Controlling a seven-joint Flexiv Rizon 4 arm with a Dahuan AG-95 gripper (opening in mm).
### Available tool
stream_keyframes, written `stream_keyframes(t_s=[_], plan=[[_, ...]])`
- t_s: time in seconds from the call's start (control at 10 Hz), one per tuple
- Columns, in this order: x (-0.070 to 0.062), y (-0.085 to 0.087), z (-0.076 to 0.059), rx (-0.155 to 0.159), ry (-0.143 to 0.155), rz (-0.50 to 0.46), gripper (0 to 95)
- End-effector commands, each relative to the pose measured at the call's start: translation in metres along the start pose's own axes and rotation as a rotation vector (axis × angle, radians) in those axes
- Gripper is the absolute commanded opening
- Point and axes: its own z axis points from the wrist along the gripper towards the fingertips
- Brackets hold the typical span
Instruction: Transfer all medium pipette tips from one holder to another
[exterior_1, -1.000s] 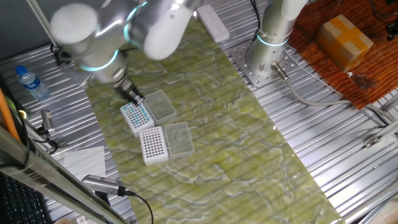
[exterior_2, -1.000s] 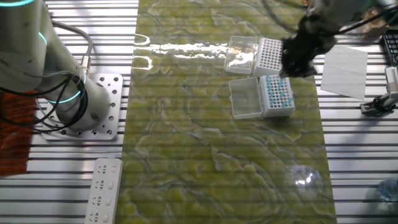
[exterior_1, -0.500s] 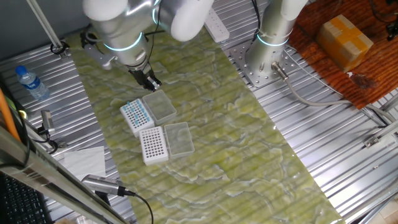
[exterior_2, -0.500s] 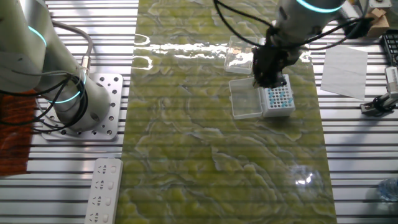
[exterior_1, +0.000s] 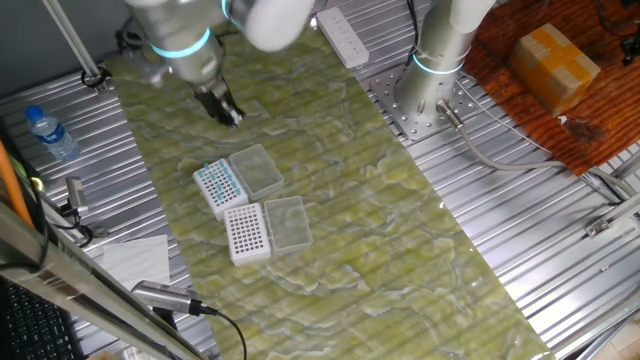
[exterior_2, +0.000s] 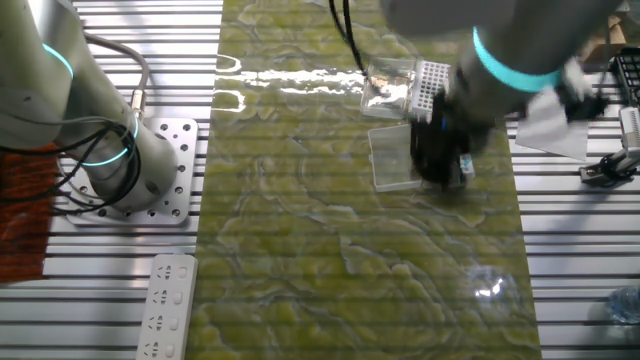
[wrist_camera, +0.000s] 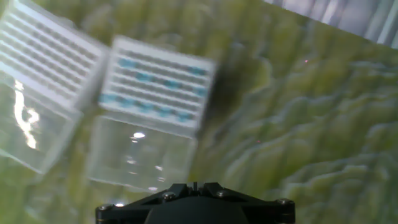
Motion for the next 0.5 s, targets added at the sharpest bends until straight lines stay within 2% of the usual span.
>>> stream_keyframes(t_s=[0.1, 0.4, 0.5], plan=[[0.002, -0.021, 0.001, -0.016, 0.003, -0.024, 0.0], [-0.016, -0.008, 0.002, -0.024, -0.002, 0.0, 0.0], [-0.038, 0.016, 0.002, -0.019, -0.001, 0.035, 0.0]])
